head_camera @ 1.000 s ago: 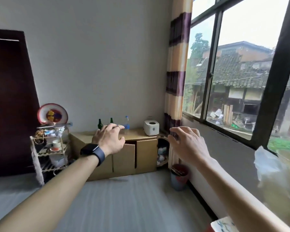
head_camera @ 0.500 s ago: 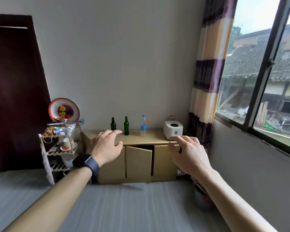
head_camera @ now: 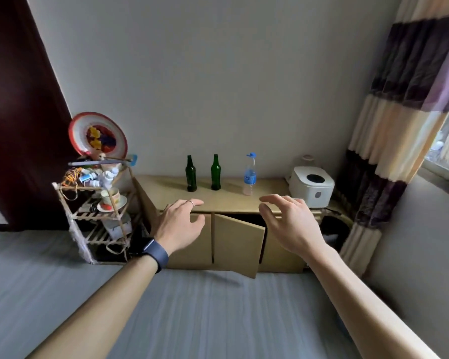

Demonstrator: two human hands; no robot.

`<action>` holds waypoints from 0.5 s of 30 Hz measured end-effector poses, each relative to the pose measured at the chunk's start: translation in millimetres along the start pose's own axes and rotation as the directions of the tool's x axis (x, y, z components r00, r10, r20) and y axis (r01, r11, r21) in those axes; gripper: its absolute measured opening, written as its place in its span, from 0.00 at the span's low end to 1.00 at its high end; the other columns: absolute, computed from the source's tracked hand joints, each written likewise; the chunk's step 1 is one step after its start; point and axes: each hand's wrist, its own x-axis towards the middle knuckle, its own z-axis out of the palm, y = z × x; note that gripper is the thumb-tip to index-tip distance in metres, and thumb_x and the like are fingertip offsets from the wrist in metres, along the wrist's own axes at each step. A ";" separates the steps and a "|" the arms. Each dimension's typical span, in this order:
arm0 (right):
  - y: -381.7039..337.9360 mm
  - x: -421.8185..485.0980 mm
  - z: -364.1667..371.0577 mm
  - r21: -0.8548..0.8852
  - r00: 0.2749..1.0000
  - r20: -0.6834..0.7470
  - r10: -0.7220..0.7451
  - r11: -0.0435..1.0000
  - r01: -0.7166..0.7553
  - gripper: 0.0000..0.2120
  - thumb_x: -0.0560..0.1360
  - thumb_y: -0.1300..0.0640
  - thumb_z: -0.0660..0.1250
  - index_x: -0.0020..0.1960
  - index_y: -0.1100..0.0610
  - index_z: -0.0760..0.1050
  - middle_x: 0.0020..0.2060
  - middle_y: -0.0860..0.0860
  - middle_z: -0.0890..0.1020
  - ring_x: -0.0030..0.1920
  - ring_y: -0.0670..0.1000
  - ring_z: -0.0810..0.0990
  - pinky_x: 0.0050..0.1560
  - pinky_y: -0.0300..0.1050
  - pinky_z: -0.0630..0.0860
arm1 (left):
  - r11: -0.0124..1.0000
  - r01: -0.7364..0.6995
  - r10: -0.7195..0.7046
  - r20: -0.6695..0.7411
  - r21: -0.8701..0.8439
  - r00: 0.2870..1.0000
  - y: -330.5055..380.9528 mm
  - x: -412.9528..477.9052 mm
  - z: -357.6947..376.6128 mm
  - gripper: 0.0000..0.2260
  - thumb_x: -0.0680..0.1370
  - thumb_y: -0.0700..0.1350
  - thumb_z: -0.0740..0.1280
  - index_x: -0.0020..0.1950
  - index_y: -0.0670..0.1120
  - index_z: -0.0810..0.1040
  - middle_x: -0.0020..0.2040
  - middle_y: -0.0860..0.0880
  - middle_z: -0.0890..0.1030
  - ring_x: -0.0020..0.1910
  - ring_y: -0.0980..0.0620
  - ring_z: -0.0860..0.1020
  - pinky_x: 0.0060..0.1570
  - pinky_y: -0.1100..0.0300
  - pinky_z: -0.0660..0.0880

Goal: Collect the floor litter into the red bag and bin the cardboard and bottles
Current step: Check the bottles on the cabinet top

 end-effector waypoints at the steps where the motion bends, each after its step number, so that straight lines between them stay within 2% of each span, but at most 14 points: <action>1: 4.2 23.3 14.7 0.010 1.000 0.011 -0.015 1.000 0.015 0.16 0.80 0.40 0.59 0.65 0.42 0.76 0.62 0.45 0.81 0.65 0.55 0.72 0.62 0.50 0.73 | 1.000 0.012 -0.013 0.007 0.001 1.000 -7.4 22.4 5.6 0.17 0.80 0.51 0.63 0.69 0.54 0.73 0.66 0.49 0.75 0.67 0.46 0.71 0.66 0.57 0.67; 7: 31.4 174.6 93.9 0.099 0.990 0.128 -0.067 0.994 0.054 0.16 0.80 0.41 0.58 0.65 0.41 0.74 0.61 0.44 0.80 0.65 0.55 0.72 0.61 0.51 0.74 | 0.992 0.130 -0.130 -0.006 -0.004 0.992 -51.5 163.7 22.2 0.18 0.79 0.52 0.63 0.70 0.56 0.72 0.68 0.50 0.74 0.68 0.46 0.71 0.65 0.53 0.70; 11: 44.4 271.8 137.9 0.127 0.980 0.185 -0.072 0.991 0.049 0.16 0.80 0.41 0.59 0.65 0.41 0.75 0.61 0.43 0.80 0.64 0.53 0.73 0.60 0.48 0.73 | 0.979 0.204 -0.205 -0.033 -0.013 0.978 -88.5 251.8 28.0 0.18 0.80 0.52 0.63 0.70 0.55 0.72 0.68 0.50 0.74 0.67 0.47 0.72 0.64 0.55 0.71; 15: 58.4 349.9 182.7 0.125 0.971 0.231 -0.064 0.992 0.036 0.16 0.80 0.41 0.59 0.65 0.39 0.74 0.59 0.42 0.80 0.61 0.53 0.73 0.56 0.46 0.72 | 0.967 0.255 -0.255 -0.026 -0.019 0.967 -133.8 323.8 50.5 0.18 0.80 0.53 0.63 0.70 0.57 0.72 0.69 0.52 0.74 0.67 0.48 0.73 0.61 0.53 0.73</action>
